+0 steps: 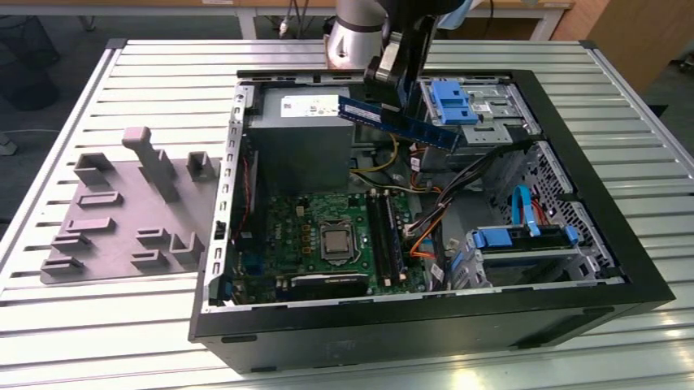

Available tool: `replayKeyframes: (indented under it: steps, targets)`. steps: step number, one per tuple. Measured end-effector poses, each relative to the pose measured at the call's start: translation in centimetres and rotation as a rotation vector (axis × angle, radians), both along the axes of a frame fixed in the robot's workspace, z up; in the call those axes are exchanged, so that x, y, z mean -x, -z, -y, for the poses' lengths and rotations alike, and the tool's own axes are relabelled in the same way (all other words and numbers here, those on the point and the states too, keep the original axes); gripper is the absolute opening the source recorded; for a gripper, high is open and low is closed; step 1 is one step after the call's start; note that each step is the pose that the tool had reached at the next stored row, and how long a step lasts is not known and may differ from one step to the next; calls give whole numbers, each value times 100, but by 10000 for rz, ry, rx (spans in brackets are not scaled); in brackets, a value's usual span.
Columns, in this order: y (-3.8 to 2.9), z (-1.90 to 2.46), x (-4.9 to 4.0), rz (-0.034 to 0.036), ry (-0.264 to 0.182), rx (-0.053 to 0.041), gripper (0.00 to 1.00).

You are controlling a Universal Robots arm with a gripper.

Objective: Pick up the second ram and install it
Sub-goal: 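Insert the second ram into the second slot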

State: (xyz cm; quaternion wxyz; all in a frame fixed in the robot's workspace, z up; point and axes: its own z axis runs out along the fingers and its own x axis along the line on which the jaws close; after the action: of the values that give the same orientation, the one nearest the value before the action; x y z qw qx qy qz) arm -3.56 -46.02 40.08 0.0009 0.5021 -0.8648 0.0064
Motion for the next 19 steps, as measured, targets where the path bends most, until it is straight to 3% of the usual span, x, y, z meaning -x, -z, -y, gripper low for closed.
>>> replayKeyframes:
  steps: [7, 19]
  targets:
    - [2, 0, 0, 0, 499, 0, 14]
    - [14, 0, 0, 0, 2488, 2, 14]
